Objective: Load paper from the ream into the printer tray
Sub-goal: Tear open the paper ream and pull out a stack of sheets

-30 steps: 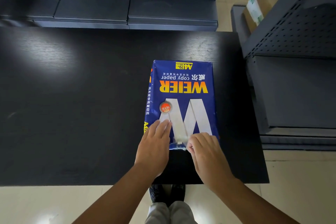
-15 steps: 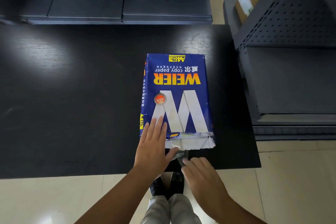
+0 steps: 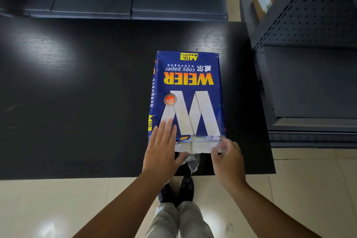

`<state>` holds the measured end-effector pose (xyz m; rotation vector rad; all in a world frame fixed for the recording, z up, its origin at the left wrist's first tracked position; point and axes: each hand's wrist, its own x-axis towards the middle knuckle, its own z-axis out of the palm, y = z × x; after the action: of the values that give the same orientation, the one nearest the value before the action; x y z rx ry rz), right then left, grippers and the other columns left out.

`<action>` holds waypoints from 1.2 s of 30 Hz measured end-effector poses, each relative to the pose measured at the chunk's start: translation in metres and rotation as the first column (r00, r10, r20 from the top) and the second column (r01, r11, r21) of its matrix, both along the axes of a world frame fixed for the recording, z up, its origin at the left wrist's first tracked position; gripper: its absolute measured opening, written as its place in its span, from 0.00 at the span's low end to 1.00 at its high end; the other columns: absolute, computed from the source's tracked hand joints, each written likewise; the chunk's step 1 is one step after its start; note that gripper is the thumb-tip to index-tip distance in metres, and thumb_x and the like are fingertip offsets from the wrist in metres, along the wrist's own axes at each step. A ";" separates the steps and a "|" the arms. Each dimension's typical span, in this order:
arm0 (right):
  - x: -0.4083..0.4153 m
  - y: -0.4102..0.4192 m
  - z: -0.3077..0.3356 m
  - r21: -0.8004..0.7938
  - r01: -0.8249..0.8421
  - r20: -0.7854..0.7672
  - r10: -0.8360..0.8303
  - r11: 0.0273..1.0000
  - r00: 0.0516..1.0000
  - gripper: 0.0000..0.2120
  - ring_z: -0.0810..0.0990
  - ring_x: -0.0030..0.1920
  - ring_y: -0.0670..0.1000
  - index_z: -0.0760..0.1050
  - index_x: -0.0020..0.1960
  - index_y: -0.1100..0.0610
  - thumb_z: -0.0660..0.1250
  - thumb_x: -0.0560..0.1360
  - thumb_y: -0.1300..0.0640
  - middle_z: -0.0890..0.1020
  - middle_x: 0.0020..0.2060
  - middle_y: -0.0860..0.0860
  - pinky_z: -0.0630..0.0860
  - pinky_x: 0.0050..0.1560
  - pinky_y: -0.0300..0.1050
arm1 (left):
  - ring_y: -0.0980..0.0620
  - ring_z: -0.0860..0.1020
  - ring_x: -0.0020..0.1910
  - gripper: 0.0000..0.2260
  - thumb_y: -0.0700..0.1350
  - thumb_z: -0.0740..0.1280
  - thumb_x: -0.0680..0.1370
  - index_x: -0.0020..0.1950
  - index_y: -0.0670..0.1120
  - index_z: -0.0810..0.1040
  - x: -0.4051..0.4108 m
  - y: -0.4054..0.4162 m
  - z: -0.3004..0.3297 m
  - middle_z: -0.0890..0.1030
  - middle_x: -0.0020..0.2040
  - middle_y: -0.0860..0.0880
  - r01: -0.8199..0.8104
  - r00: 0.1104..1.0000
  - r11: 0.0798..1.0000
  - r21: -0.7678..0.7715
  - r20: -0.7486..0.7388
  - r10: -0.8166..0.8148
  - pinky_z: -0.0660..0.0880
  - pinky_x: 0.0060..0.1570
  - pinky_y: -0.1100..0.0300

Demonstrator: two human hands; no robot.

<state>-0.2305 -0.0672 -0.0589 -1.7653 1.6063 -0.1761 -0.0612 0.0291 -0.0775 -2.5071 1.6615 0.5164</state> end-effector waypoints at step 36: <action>-0.014 -0.007 0.021 0.593 0.205 0.285 -0.442 0.778 0.850 0.27 0.71 0.35 0.52 0.71 0.71 0.46 0.59 0.78 0.69 0.76 0.38 0.59 0.71 0.34 0.46 | 0.53 0.54 0.77 0.32 0.59 0.63 0.77 0.77 0.51 0.55 -0.005 0.041 0.035 0.53 0.79 0.55 -0.452 0.830 0.860 -0.236 -0.464 0.309 0.59 0.73 0.54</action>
<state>-0.2447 -0.0744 -0.0379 -0.9176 1.4502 -0.2146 -0.0659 0.0705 -0.0430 -3.2074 1.4430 0.9307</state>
